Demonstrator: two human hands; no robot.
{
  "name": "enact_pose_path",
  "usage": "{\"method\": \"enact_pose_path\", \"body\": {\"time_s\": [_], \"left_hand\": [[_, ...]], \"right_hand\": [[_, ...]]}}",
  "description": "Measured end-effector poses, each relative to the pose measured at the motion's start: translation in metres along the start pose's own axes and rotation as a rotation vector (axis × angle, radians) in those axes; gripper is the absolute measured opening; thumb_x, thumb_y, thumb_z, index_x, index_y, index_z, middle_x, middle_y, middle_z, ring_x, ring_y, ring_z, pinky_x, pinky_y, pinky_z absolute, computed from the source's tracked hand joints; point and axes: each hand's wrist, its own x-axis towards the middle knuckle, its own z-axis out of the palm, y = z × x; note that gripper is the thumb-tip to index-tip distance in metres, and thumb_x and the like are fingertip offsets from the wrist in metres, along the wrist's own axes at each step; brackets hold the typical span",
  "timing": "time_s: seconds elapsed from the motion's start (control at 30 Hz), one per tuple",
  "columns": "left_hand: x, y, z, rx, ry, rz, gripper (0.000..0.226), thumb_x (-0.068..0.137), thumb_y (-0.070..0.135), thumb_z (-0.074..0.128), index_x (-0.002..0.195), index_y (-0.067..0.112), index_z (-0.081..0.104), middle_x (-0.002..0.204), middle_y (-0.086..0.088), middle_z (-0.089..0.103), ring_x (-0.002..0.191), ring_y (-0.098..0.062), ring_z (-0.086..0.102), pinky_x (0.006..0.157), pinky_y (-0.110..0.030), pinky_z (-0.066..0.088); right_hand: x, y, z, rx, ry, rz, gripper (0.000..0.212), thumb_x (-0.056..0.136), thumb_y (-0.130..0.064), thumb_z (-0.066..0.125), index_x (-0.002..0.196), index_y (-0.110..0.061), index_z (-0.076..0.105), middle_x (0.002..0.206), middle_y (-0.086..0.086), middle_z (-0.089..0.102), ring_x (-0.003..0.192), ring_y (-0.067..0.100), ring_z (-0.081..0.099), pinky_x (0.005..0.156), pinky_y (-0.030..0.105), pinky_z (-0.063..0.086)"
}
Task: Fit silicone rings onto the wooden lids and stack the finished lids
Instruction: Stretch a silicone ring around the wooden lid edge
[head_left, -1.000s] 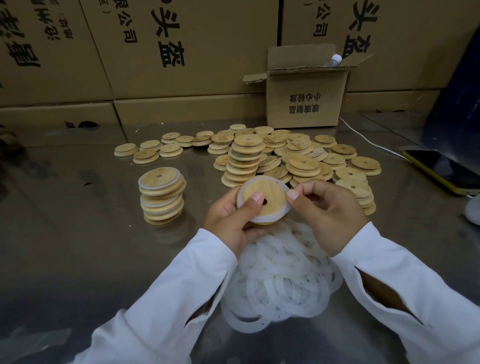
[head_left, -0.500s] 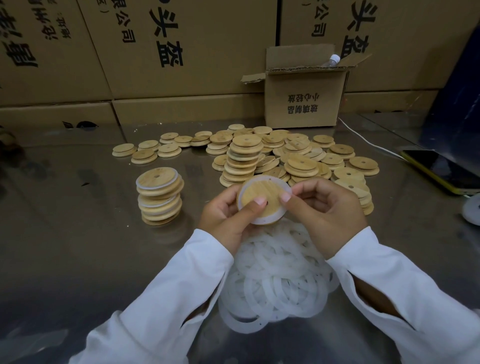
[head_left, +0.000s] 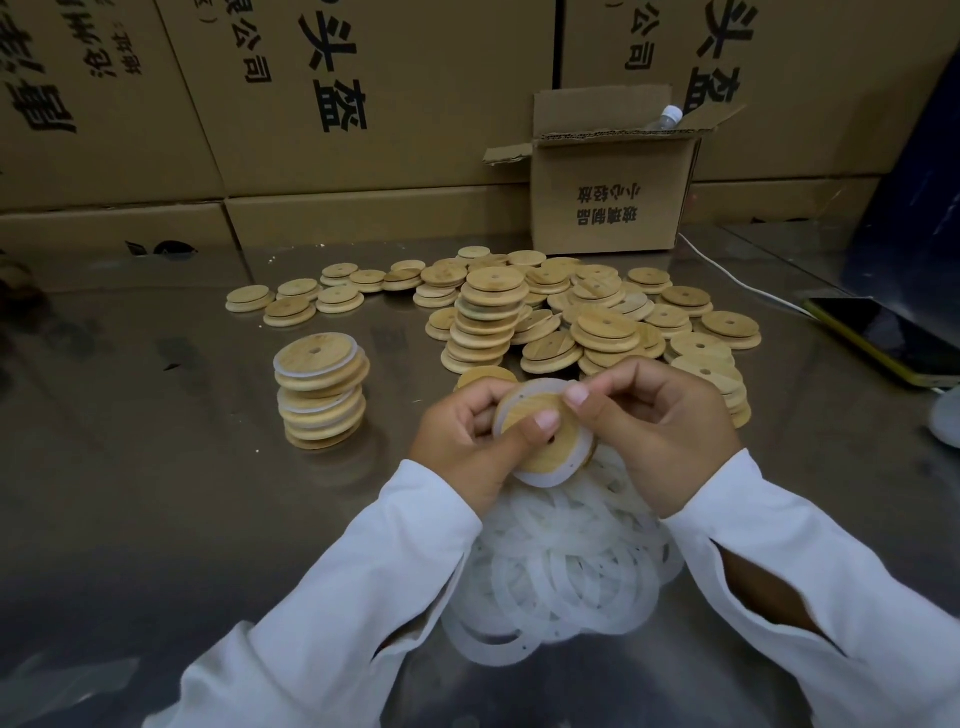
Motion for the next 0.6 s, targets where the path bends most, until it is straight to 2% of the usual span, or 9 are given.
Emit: {"method": "enact_pose_path", "body": {"time_s": [0.17, 0.3, 0.4, 0.53, 0.6], "left_hand": [[0.0015, 0.0013, -0.0016, -0.025, 0.026, 0.016, 0.024, 0.064, 0.02, 0.068, 0.085, 0.008, 0.063, 0.072, -0.004, 0.069, 0.068, -0.016, 0.063, 0.066, -0.025, 0.052], [0.0002, 0.0002, 0.001, -0.15, 0.042, -0.03, 0.027, 0.063, 0.016, 0.078, 0.084, 0.008, 0.063, 0.071, -0.005, 0.069, 0.068, -0.019, 0.062, 0.069, -0.032, 0.051], [-0.0007, -0.0008, 0.0046, -0.233, 0.046, -0.062, 0.029, 0.061, 0.02, 0.065, 0.086, 0.005, 0.061, 0.073, -0.007, 0.067, 0.07, -0.019, 0.063, 0.066, -0.03, 0.054], [-0.0006, 0.0004, 0.0058, -0.265, 0.046, -0.065, 0.027, 0.064, 0.018, 0.063, 0.087, 0.005, 0.06, 0.074, -0.007, 0.066, 0.068, -0.016, 0.064, 0.064, -0.028, 0.055], [-0.0004, 0.0013, 0.0059, -0.27, 0.053, -0.055, 0.026, 0.063, 0.018, 0.063, 0.086, 0.005, 0.06, 0.073, -0.006, 0.067, 0.068, -0.015, 0.064, 0.064, -0.027, 0.055]], "right_hand": [[0.0024, -0.0018, -0.004, -0.023, 0.01, -0.005, 0.016, 0.072, -0.013, 0.071, 0.061, -0.021, 0.065, 0.065, -0.006, 0.069, 0.065, 0.006, 0.063, 0.064, 0.019, 0.052], [0.0043, -0.0038, -0.0033, -0.038, -0.001, -0.015, 0.014, 0.072, -0.014, 0.071, 0.062, -0.02, 0.064, 0.065, -0.007, 0.068, 0.066, 0.008, 0.062, 0.066, 0.021, 0.052], [0.0047, -0.0044, -0.0041, -0.038, -0.005, -0.008, 0.011, 0.071, -0.017, 0.071, 0.062, -0.02, 0.064, 0.065, -0.008, 0.067, 0.065, 0.007, 0.061, 0.066, 0.02, 0.051], [0.006, -0.0061, -0.0061, -0.02, -0.031, 0.023, 0.009, 0.068, -0.022, 0.07, 0.062, -0.019, 0.064, 0.063, -0.008, 0.067, 0.064, 0.006, 0.061, 0.065, 0.018, 0.05], [0.0073, -0.0065, -0.0073, -0.036, -0.046, 0.024, 0.01, 0.072, -0.018, 0.07, 0.063, -0.017, 0.065, 0.063, -0.008, 0.067, 0.063, 0.005, 0.06, 0.064, 0.016, 0.05]]}}
